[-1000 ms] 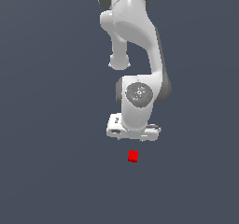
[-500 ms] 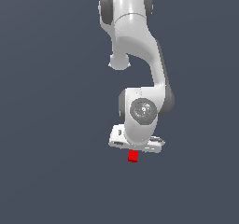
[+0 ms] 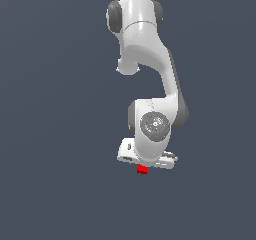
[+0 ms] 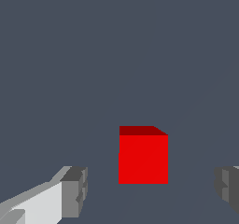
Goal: Stack the red cube on top of the green cube.
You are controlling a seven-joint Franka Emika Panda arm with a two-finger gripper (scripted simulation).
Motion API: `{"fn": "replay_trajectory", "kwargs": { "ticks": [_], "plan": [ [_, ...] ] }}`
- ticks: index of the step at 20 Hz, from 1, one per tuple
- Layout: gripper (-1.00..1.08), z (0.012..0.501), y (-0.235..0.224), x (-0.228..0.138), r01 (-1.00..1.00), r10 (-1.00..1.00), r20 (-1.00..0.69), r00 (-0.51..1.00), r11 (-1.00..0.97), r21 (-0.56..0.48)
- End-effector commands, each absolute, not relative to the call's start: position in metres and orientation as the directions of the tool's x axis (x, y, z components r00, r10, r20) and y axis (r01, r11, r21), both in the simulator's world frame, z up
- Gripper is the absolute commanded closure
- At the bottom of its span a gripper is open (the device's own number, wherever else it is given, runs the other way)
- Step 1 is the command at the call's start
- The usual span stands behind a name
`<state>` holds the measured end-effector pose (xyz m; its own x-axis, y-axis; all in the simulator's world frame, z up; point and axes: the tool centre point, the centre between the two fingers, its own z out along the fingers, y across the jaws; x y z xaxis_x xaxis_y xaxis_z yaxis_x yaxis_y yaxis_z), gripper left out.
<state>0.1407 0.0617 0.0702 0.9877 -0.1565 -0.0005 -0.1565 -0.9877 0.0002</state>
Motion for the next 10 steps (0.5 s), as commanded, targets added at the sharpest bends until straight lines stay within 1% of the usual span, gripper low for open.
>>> {"fn": "replay_trajectory", "kwargs": {
  "ticks": [1,6,10],
  "plan": [
    [-0.92,0.070,0.062,0.142,-0.157,-0.157,0.000,0.988,-0.988,0.000],
    [-0.92,0.067,0.062,0.142,-0.157,-0.157,0.000,0.988,-0.988,0.000],
    [-0.92,0.051,0.062,0.141,-0.157,-0.157,0.000,0.988,-0.988,0.000]
  ]
}}
